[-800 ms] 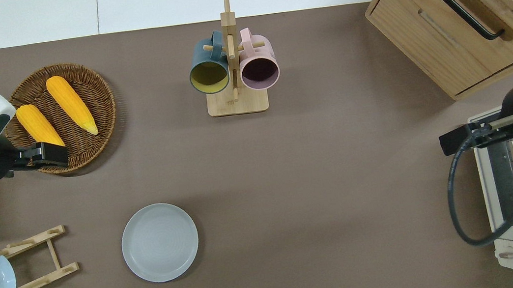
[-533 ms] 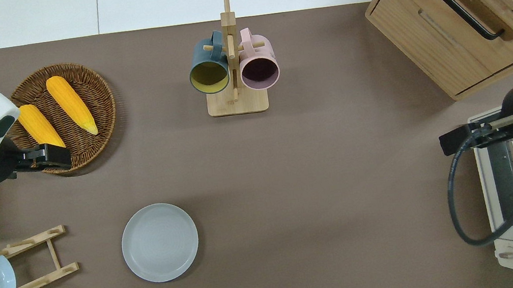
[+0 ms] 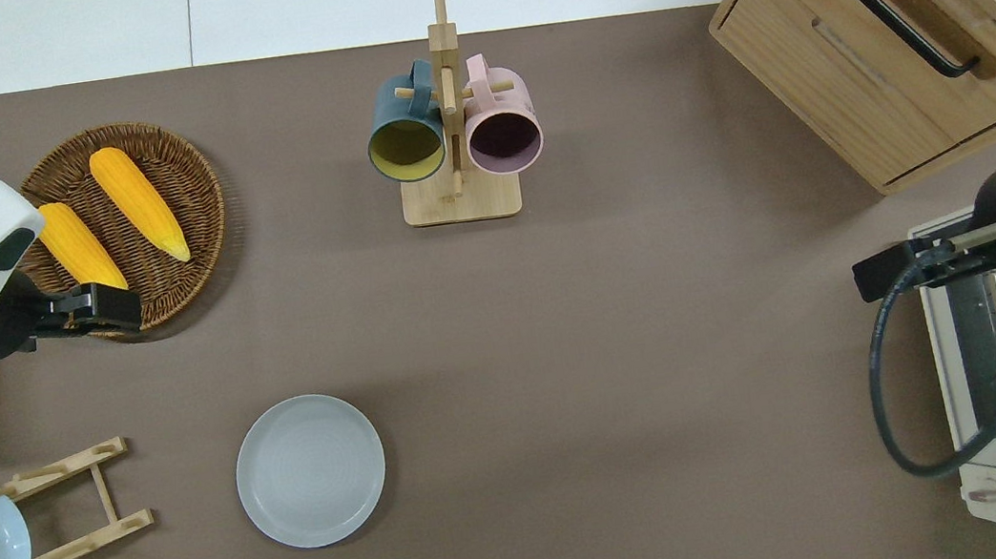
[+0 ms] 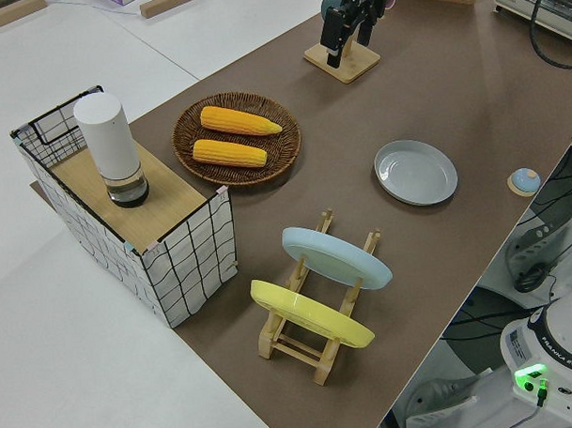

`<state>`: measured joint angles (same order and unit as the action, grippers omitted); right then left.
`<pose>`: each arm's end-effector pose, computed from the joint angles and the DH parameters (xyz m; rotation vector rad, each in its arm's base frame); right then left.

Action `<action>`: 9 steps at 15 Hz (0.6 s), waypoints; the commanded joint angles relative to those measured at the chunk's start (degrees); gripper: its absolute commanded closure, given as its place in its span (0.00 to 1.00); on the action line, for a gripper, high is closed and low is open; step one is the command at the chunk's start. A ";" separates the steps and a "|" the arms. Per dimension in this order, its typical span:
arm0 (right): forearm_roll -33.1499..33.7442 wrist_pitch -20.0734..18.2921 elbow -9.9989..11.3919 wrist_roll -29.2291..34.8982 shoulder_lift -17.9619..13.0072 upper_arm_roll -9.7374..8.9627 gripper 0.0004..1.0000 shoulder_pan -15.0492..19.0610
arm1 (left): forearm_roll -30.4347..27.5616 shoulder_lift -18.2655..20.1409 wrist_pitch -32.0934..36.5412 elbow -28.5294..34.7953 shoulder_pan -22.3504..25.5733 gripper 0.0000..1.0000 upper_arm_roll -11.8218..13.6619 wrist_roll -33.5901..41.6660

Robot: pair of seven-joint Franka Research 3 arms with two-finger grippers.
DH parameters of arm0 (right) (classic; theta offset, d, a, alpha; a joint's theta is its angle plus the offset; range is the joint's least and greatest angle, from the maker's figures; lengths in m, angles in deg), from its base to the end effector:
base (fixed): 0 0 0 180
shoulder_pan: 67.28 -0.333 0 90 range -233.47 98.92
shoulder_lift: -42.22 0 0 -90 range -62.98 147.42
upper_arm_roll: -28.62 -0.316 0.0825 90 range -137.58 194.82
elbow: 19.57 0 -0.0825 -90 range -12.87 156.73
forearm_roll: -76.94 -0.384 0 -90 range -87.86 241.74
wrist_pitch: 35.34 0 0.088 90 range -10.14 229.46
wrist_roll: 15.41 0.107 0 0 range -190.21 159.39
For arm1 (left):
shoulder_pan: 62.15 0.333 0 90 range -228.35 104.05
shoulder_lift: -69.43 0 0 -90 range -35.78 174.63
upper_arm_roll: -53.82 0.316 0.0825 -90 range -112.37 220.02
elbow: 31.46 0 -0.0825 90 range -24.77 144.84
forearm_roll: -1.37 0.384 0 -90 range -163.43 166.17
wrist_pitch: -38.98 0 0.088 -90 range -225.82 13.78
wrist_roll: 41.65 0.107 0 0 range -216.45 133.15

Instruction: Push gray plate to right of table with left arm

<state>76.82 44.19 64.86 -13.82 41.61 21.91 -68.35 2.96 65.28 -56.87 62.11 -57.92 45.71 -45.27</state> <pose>0.5268 0.0726 0.6599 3.1295 0.1696 -0.1172 0.5801 -0.0341 0.5630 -3.1218 0.0119 0.0479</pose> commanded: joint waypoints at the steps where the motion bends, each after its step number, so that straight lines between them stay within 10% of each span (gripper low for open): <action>1: -0.59 -0.69 -0.22 0.08 -0.36 -0.76 0.02 1.16 | -0.36 1.25 1.02 2.05 -0.19 0.00 0.56 -0.07; 9: -0.59 -0.69 -0.22 -0.01 -0.36 -0.85 0.02 1.16 | -0.18 2.04 -0.30 7.32 -0.89 0.01 0.12 0.11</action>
<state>76.82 44.19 64.86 -13.82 41.61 21.91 -68.35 2.96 65.32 -56.28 65.86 -58.04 45.58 -45.29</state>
